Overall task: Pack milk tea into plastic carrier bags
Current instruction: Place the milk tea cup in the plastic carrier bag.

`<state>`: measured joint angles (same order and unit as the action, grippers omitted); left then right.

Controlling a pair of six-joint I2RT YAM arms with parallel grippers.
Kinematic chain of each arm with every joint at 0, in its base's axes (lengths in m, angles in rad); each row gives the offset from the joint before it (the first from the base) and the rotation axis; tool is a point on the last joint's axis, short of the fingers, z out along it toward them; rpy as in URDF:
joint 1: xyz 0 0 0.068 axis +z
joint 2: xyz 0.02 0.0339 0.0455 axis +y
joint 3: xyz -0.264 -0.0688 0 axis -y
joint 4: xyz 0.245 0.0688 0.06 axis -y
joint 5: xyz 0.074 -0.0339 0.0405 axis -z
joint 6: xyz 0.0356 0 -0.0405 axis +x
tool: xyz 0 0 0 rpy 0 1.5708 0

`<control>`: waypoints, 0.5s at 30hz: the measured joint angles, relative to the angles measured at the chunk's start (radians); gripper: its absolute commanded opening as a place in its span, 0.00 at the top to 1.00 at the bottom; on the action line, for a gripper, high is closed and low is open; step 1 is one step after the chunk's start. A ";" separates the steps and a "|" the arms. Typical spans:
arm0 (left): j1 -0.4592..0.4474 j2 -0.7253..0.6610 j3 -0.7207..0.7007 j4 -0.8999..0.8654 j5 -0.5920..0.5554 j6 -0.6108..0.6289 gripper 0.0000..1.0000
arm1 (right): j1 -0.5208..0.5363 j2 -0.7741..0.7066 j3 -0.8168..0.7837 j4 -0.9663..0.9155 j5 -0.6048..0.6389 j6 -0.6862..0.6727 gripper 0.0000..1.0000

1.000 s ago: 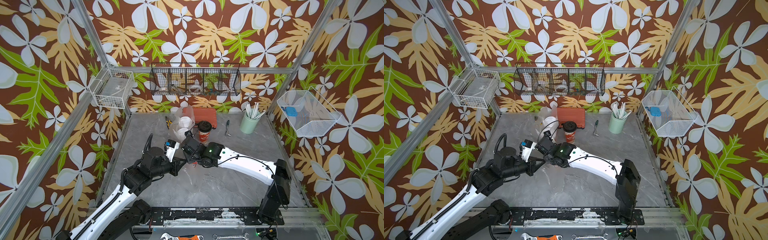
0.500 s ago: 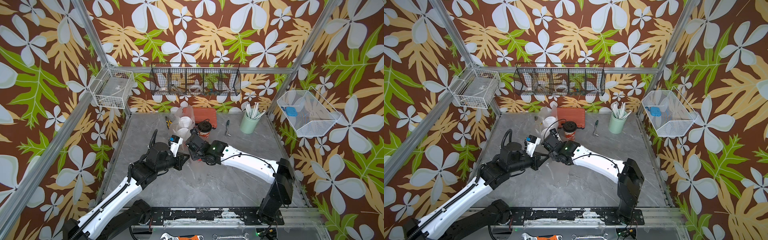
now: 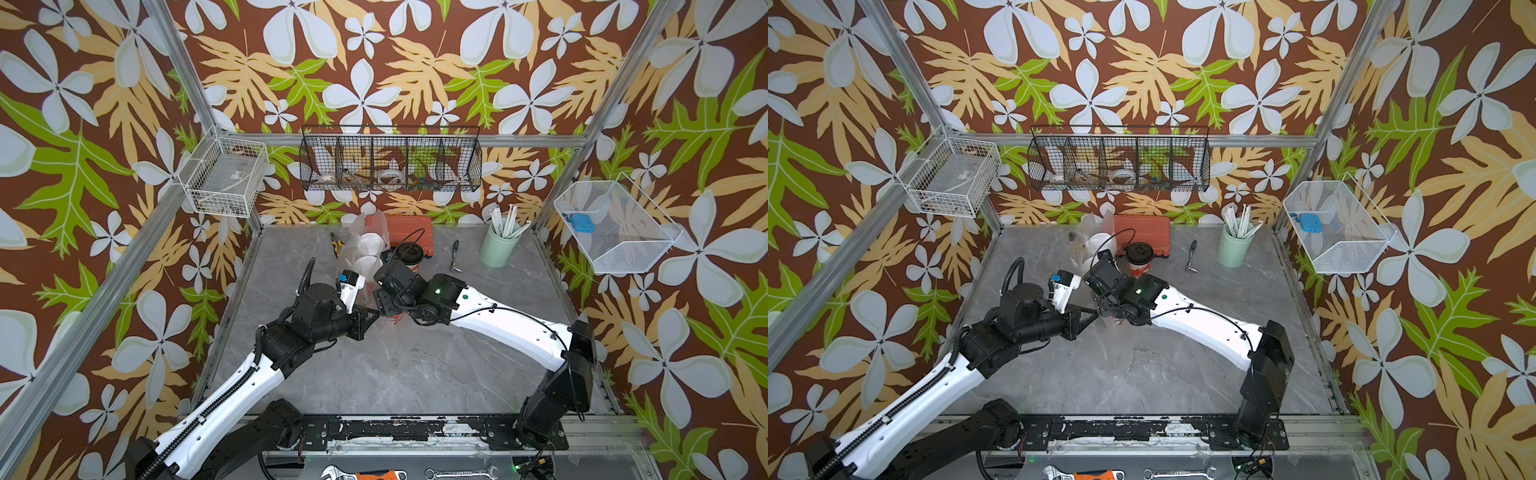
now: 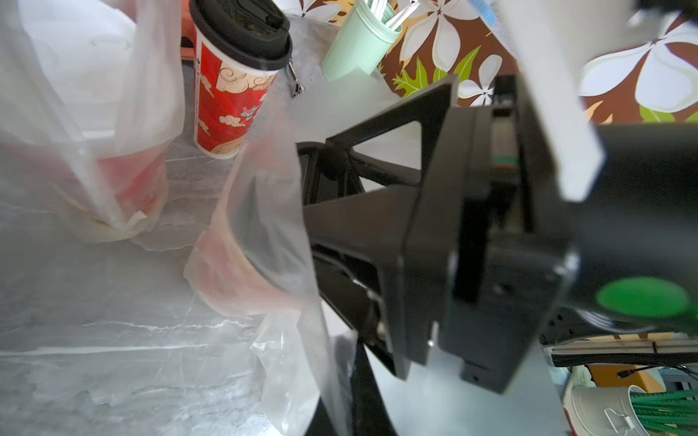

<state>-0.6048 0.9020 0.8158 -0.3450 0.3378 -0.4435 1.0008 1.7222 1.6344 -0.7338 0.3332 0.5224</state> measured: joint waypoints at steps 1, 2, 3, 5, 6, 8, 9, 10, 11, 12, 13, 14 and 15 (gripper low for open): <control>0.000 -0.001 -0.001 -0.004 0.000 -0.001 1.00 | 0.000 0.000 -0.007 0.004 -0.007 0.000 0.30; 0.000 -0.002 -0.002 -0.004 0.000 -0.003 1.00 | -0.002 0.000 -0.014 0.006 -0.010 0.000 0.31; 0.000 -0.003 -0.002 -0.004 0.000 -0.003 1.00 | -0.005 0.002 -0.025 0.009 -0.015 0.000 0.31; 0.000 -0.002 -0.002 -0.004 0.000 -0.004 1.00 | -0.006 0.003 -0.044 0.013 -0.019 0.000 0.32; 0.000 -0.002 -0.003 -0.005 0.000 -0.005 1.00 | -0.007 0.006 -0.053 0.015 -0.020 0.000 0.32; 0.000 -0.002 -0.005 -0.006 -0.001 -0.006 1.00 | -0.005 0.012 -0.063 0.018 -0.023 0.000 0.31; 0.000 -0.002 -0.007 -0.010 0.000 -0.006 1.00 | -0.006 0.014 -0.071 0.024 -0.022 0.000 0.31; 0.000 -0.002 -0.009 -0.011 -0.001 -0.006 1.00 | -0.006 0.016 -0.078 0.033 -0.018 0.000 0.30; 0.000 -0.002 -0.010 -0.014 -0.001 -0.006 1.00 | -0.006 0.017 -0.080 0.040 -0.018 0.000 0.29; 0.000 -0.002 -0.010 -0.017 -0.002 -0.006 1.00 | -0.007 0.019 -0.082 0.049 -0.017 0.000 0.28; 0.000 -0.003 -0.010 -0.018 -0.002 -0.006 1.00 | -0.008 0.021 -0.084 0.057 -0.015 0.000 0.27; 0.000 -0.003 -0.010 -0.019 -0.002 -0.006 1.00 | -0.008 0.023 -0.084 0.063 -0.015 0.000 0.26; 0.000 -0.004 -0.010 -0.021 -0.002 -0.006 1.00 | -0.009 0.024 -0.084 0.067 -0.016 0.000 0.25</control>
<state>-0.6052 0.8978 0.8062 -0.3660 0.3363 -0.4500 0.9920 1.7462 1.5505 -0.6670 0.3168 0.5228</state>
